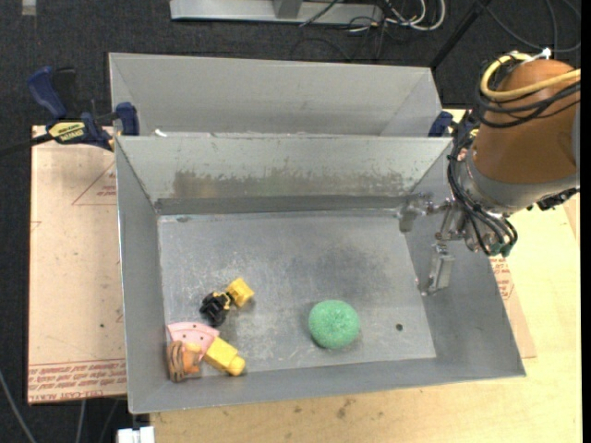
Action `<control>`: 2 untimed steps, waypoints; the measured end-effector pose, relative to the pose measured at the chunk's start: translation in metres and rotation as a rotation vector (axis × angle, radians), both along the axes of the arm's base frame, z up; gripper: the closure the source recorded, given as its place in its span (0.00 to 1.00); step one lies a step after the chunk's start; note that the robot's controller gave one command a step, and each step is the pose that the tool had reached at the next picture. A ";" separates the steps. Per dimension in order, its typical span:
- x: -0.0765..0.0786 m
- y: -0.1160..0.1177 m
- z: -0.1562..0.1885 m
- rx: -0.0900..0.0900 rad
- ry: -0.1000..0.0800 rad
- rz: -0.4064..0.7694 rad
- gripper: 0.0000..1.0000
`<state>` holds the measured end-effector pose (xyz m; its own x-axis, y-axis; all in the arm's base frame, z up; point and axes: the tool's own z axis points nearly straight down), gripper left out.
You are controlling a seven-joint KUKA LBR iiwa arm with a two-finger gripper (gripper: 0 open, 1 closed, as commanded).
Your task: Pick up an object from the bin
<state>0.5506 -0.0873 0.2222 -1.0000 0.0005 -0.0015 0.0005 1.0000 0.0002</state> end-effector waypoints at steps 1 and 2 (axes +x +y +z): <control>-0.017 0.017 -0.041 -0.001 -0.008 -0.032 0.00; -0.023 0.025 -0.057 0.000 -0.001 -0.042 0.00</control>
Offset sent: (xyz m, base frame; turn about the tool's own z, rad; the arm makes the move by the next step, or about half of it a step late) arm -0.0248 0.0714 -0.1034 0.0024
